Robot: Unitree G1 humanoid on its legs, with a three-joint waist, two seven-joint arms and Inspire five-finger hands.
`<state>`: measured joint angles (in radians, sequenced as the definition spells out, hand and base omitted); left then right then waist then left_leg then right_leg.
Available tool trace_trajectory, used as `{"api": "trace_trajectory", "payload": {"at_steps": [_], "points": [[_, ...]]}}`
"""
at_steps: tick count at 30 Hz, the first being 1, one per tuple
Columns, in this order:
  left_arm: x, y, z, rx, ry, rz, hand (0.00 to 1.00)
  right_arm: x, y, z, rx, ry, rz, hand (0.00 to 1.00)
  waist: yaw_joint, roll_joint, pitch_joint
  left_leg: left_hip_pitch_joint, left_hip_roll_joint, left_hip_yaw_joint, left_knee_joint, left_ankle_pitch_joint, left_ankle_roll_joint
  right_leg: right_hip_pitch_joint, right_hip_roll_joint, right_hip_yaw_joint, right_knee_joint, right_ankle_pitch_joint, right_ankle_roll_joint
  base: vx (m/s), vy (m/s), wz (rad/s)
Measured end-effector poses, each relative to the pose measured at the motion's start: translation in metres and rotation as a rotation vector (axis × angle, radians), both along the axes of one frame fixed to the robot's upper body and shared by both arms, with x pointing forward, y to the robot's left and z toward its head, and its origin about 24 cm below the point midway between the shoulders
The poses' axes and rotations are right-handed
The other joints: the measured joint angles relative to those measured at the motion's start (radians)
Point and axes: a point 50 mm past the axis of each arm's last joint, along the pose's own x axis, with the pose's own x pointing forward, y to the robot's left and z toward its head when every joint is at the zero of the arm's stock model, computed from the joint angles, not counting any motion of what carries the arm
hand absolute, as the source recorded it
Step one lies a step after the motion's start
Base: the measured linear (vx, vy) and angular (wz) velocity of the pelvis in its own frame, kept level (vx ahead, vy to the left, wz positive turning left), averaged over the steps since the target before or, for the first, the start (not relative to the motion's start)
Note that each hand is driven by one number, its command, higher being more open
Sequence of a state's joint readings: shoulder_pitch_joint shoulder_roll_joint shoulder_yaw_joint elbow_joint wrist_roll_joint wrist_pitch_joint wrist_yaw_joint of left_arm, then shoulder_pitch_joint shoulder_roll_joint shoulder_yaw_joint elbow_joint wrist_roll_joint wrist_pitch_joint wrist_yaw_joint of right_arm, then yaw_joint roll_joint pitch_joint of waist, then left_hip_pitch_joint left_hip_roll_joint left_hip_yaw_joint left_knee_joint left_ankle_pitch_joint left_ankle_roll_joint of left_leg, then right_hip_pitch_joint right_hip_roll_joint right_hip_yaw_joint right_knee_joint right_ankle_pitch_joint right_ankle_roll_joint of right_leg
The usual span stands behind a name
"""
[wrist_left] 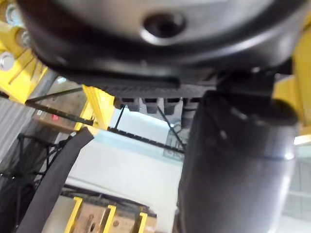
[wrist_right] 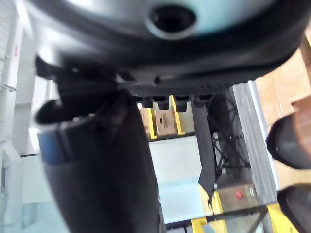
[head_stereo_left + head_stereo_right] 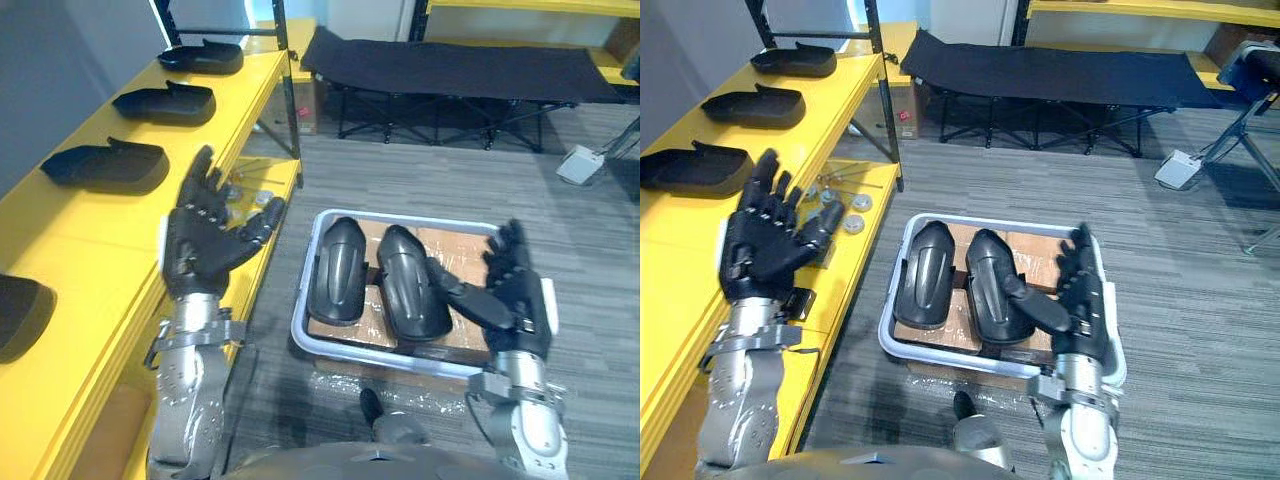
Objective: Walk over and take three plastic housings, then place them on the shelf
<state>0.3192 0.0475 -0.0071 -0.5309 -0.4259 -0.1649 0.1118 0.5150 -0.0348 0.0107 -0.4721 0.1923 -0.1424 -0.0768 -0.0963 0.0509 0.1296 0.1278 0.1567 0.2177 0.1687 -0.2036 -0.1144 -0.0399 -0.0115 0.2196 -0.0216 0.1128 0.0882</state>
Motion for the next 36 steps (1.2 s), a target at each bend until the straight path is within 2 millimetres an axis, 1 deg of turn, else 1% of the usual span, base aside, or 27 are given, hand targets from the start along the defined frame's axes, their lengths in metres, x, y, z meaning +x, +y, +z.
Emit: {"api": "trace_trajectory", "payload": {"at_steps": [3,7,10,11,12,13,14,15,16,17,19,20,21,22,23,24,25,26,27,28,29,30,31,32,33,35,36], "points": [[-0.001,-0.006,0.0,-0.036,-0.021,-0.021,1.0,0.005,0.011,0.001,0.031,-0.013,0.034,1.0,0.036,-0.003,-0.002,-0.001,-0.005,-0.011,-0.003,0.0,0.0,0.001,-0.006,-0.016,0.006,0.0,0.002,0.02,0.033,0.14],[-0.001,-0.012,0.003,-0.038,-0.06,-0.056,1.0,0.009,0.018,-0.001,0.054,-0.011,0.05,1.0,0.039,-0.022,0.007,-0.01,-0.027,-0.03,0.015,-0.006,0.014,-0.018,-0.024,-0.018,0.052,-0.008,0.011,-0.07,0.074,0.03],[-0.001,-0.014,0.004,-0.002,-0.058,-0.052,1.0,0.008,0.019,-0.009,0.059,0.02,0.039,1.0,0.045,-0.057,0.029,-0.015,-0.033,0.022,0.091,-0.038,0.03,-0.024,-0.031,0.009,0.065,-0.006,0.027,-0.16,0.075,-0.45],[-0.001,-0.013,0.004,0.03,-0.054,-0.045,1.0,0.01,0.02,-0.009,0.064,0.012,0.048,1.0,0.044,-0.076,0.037,-0.02,-0.041,0.043,0.092,-0.031,0.042,-0.021,-0.052,-0.012,0.034,-0.025,0.049,-0.24,0.038,-0.56],[-0.001,-0.012,0.004,0.026,-0.053,-0.04,1.0,0.015,0.021,-0.008,0.064,-0.011,0.059,1.0,0.047,-0.054,0.045,-0.021,-0.015,0.077,0.068,-0.016,0.055,-0.05,-0.064,-0.063,0.064,-0.081,0.029,-0.21,0.027,-0.62],[-0.001,-0.009,0.005,0.022,-0.057,-0.033,1.0,0.02,0.022,-0.007,0.068,-0.027,0.069,1.0,0.05,-0.053,0.046,-0.026,-0.003,0.093,0.064,-0.007,0.054,-0.088,-0.063,-0.09,0.144,-0.096,0.004,-0.13,-0.013,-0.58],[-0.001,-0.005,0.005,0.021,-0.064,-0.025,1.0,0.026,0.024,-0.005,0.067,-0.049,0.08,1.0,0.05,-0.053,0.046,-0.035,0.008,0.105,0.061,0.004,0.051,-0.14,-0.07,-0.125,0.297,-0.119,-0.024,-0.07,-0.029,-0.4],[-0.001,0.0,0.005,0.016,-0.064,-0.006,1.0,0.034,0.03,-0.004,0.061,-0.06,0.104,1.0,0.053,-0.051,0.048,-0.033,0.03,0.109,0.057,0.019,0.041,-0.164,-0.102,-0.172,0.473,-0.163,-0.047,-0.07,-0.06,-0.3],[-0.002,0.002,0.004,-0.005,-0.064,-0.006,1.0,0.037,0.032,-0.005,0.059,-0.057,0.109,1.0,0.059,-0.051,0.047,-0.033,0.039,0.113,0.057,0.023,0.034,-0.159,-0.119,-0.185,0.52,-0.184,-0.056,-0.05,-0.12,-0.25],[-0.002,0.006,0.003,-0.048,-0.066,-0.009,1.0,0.042,0.038,-0.007,0.048,-0.048,0.116,1.0,0.07,-0.051,0.047,-0.035,0.061,0.12,0.06,0.031,0.02,-0.144,-0.16,-0.213,0.583,-0.204,-0.071,-0.01,-0.2,-0.23],[-0.003,0.011,-0.004,-0.104,-0.044,0.0,1.0,0.048,0.047,-0.015,0.042,-0.014,0.142,1.0,0.08,-0.052,0.047,-0.055,0.102,0.125,0.076,0.052,-0.016,-0.095,-0.236,-0.263,0.591,-0.205,-0.075,0.01,-0.335,-0.28],[-0.002,0.011,-0.007,-0.111,-0.033,-0.001,1.0,0.048,0.047,-0.018,0.041,-0.003,0.142,1.0,0.087,-0.056,0.046,-0.059,0.11,0.131,0.082,0.056,-0.025,-0.079,-0.251,-0.278,0.568,-0.199,-0.07,0.02,-0.27,-0.3],[-0.002,0.011,-0.009,-0.118,-0.019,-0.003,1.0,0.048,0.047,-0.02,0.041,0.007,0.142,1.0,0.093,-0.065,0.042,-0.07,0.12,0.133,0.096,0.058,-0.028,-0.064,-0.259,-0.283,0.529,-0.21,-0.04,0.0,-0.337,-0.35],[-0.001,0.011,-0.016,-0.16,0.008,-0.011,1.0,0.048,0.045,-0.022,0.033,0.021,0.141,1.0,0.097,-0.067,0.039,-0.09,0.142,0.128,0.119,0.063,-0.036,-0.034,-0.237,-0.332,0.453,-0.26,0.049,0.01,-0.514,-0.56],[-0.005,0.009,-0.024,-0.226,0.037,0.002,1.0,0.049,0.04,-0.022,0.007,0.026,0.145,1.0,0.094,-0.038,0.041,-0.105,0.184,0.126,0.13,0.065,-0.035,0.002,-0.193,-0.366,0.362,-0.291,0.076,0.01,-0.438,-0.54],[-0.005,0.006,-0.029,-0.258,0.055,0.003,1.0,0.05,0.036,-0.022,-0.02,0.03,0.144,1.0,0.089,-0.015,0.05,-0.111,0.21,0.116,0.141,0.07,-0.028,0.021,-0.165,-0.375,0.329,-0.292,0.068,0.01,-0.335,-0.34],[-0.004,-0.001,-0.037,-0.313,0.091,-0.016,1.0,0.049,0.03,-0.025,-0.056,0.051,0.131,1.0,0.07,0.013,0.064,-0.123,0.24,0.087,0.162,0.094,0.009,0.043,-0.128,-0.385,0.305,-0.275,0.046,-0.01,-0.273,-0.01],[-0.006,-0.008,-0.045,-0.344,0.138,-0.044,1.0,0.045,0.02,-0.03,-0.079,0.094,0.105,1.0,0.053,0.014,0.068,-0.138,0.253,0.055,0.196,0.142,0.078,0.068,-0.109,-0.391,0.282,-0.272,0.026,-0.02,-0.387,0.0],[-0.01,-0.015,-0.049,-0.36,0.159,-0.063,1.0,0.041,0.011,-0.033,-0.096,0.116,0.083,1.0,0.045,0.007,0.072,-0.152,0.257,0.039,0.223,0.175,0.121,0.083,-0.11,-0.392,0.27,-0.272,0.003,-0.02,-0.253,-0.06],[-0.01,-0.018,-0.05,-0.362,0.162,-0.08,1.0,0.038,0.005,-0.034,-0.105,0.121,0.066,1.0,0.042,0.003,0.075,-0.154,0.251,0.034,0.227,0.175,0.115,0.083,-0.109,-0.392,0.269,-0.274,-0.004,-0.01,-0.217,-0.2],[-0.01,-0.024,-0.05,-0.356,0.162,-0.116,1.0,0.036,-0.004,-0.034,-0.123,0.129,0.035,1.0,0.041,0.012,0.072,-0.147,0.219,0.039,0.21,0.19,0.122,0.069,-0.11,-0.384,0.279,-0.274,-0.01,-0.01,-0.165,-0.23],[-0.01,-0.027,-0.049,-0.344,0.155,-0.139,1.0,0.034,-0.01,-0.034,-0.129,0.137,0.011,1.0,0.038,0.012,0.072,-0.135,0.203,0.038,0.175,0.225,0.121,0.054,-0.11,-0.374,0.286,-0.274,-0.014,-0.01,-0.161,-0.27],[-0.01,-0.028,-0.049,-0.342,0.152,-0.146,1.0,0.034,-0.012,-0.034,-0.134,0.14,0.005,1.0,0.038,0.009,0.073,-0.134,0.195,0.034,0.168,0.231,0.123,0.049,-0.113,-0.365,0.283,-0.271,-0.018,-0.02,-0.047,-0.34],[-0.01,-0.029,-0.049,-0.34,0.151,-0.151,1.0,0.034,-0.014,-0.035,-0.145,0.149,0.0,1.0,0.042,0.014,0.071,-0.13,0.168,0.018,0.168,0.216,0.111,0.039,-0.127,-0.347,0.275,-0.263,-0.02,-0.03,0.046,-0.36],[-0.01,-0.029,-0.049,-0.338,0.153,-0.151,1.0,0.033,-0.016,-0.036,-0.152,0.159,-0.004,1.0,0.043,0.018,0.07,-0.117,0.142,0.011,0.167,0.178,0.105,0.041,-0.131,-0.334,0.26,-0.251,-0.015,-0.04,0.089,-0.39],[-0.01,-0.029,-0.049,-0.333,0.15,-0.155,1.0,0.033,-0.017,-0.037,-0.153,0.17,-0.013,1.0,0.049,0.028,0.064,-0.097,0.116,0.013,0.138,0.132,0.116,0.04,-0.13,-0.325,0.241,-0.233,-0.007,-0.04,0.099,-0.2],[-0.009,-0.03,-0.048,-0.329,0.144,-0.166,1.0,0.033,-0.017,-0.038,-0.152,0.176,-0.027,1.0,0.049,0.029,0.063,-0.079,0.108,0.01,0.098,0.12,0.104,0.035,-0.131,-0.326,0.241,-0.227,0.002,-0.07,0.174,-0.04]]}}
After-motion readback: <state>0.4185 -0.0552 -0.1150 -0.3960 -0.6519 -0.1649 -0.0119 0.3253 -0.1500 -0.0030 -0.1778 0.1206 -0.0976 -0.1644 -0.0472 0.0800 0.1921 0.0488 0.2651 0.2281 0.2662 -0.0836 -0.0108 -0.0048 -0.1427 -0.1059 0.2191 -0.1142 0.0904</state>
